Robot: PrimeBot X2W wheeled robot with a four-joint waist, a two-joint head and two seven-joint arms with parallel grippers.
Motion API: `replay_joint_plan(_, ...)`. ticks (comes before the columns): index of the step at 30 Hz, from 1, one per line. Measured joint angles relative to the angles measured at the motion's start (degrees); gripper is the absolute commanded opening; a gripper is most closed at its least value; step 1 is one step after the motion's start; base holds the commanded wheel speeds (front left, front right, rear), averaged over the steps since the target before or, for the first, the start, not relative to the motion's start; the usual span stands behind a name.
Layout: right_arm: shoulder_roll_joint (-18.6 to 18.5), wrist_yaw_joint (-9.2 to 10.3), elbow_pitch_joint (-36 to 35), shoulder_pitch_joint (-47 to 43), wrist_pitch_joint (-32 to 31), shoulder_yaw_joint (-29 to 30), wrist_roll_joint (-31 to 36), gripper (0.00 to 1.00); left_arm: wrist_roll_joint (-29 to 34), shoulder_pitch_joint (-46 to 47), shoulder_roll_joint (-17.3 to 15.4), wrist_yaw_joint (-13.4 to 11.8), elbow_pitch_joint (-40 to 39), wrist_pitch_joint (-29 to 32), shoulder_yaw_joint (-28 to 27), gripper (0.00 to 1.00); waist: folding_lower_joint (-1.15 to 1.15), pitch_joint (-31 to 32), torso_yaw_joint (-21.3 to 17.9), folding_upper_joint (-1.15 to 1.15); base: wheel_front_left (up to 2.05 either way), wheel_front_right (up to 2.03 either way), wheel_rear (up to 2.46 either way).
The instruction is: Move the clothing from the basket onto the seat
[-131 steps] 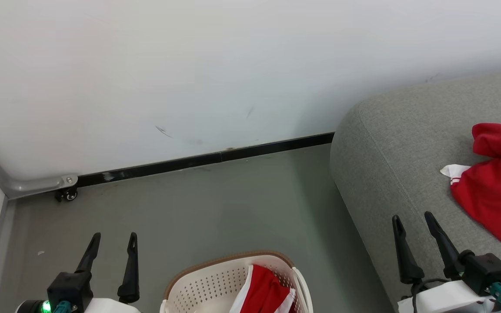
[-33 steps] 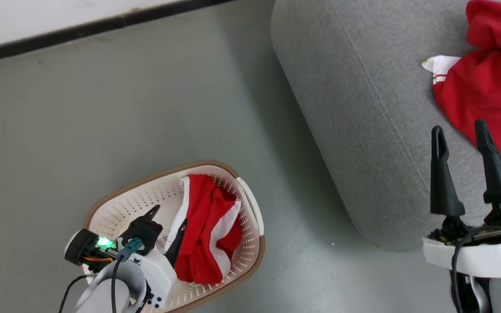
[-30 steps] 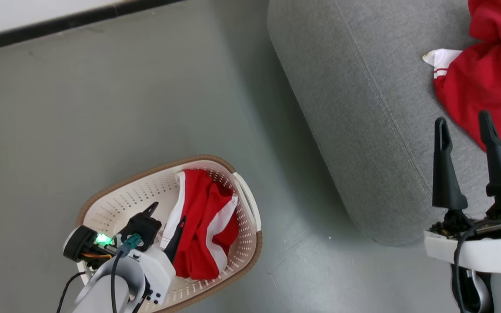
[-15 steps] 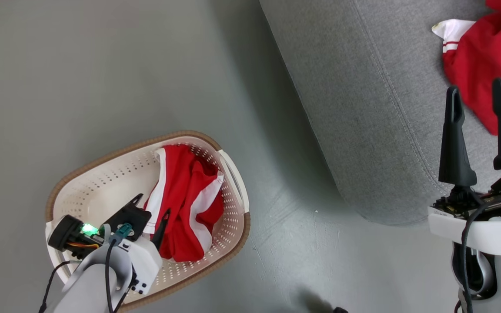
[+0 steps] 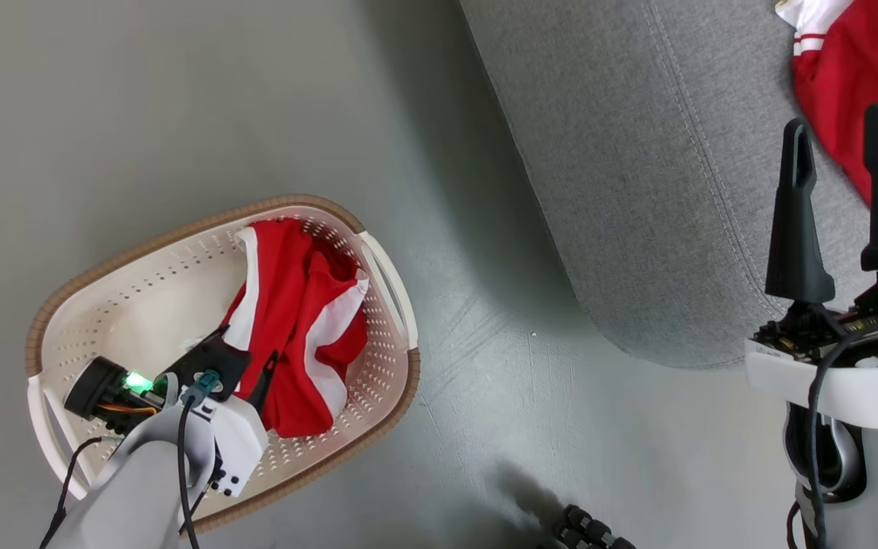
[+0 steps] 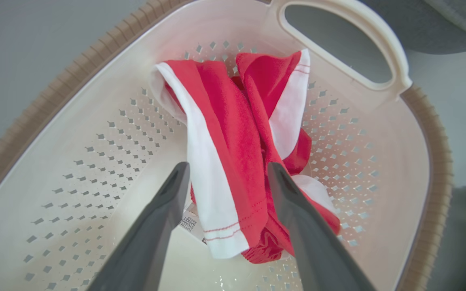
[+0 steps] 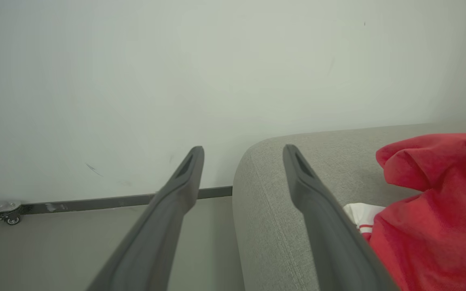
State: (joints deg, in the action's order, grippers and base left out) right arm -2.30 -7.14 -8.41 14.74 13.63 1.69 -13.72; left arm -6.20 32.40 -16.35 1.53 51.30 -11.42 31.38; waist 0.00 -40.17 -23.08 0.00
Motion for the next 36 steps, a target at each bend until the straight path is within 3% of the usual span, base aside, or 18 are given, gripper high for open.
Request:
replay_joint_plan(16,0.0,0.0,2.14,3.96,0.57,-1.57,-0.94,1.0,0.51,4.21,-0.13,-1.29,4.85,2.89,-0.29,1.0,0.0,-4.8,-1.73,0.0,0.0,0.0,0.0)
replay_joint_plan(19,0.0,0.0,2.58,4.55,0.58,-1.81,-1.25,1.0,0.49,4.59,0.08,-1.29,5.45,2.91,-0.24,0.45,0.0,-5.26,-1.96,0.0,0.0,0.0,0.0)
replay_joint_plan(21,0.0,0.0,2.76,4.63,0.59,-1.86,-1.51,1.0,0.49,4.68,0.08,-1.27,5.59,2.9,-0.22,0.18,0.0,-5.39,-2.03,0.0,0.0,0.0,0.0)
replay_joint_plan(22,0.0,0.0,2.93,4.75,0.59,-1.87,-1.6,1.0,0.49,4.82,0.1,-1.27,5.73,2.9,-0.22,0.0,0.0,-5.5,-2.09,0.0,0.0,0.0,0.0)
replay_joint_plan(36,0.0,0.0,3.65,7.39,0.65,-0.96,-2.46,1.0,0.82,6.43,0.57,-0.51,5.43,0.2,0.53,0.0,0.0,-4.98,-2.04,0.0,0.0,0.0,0.0)
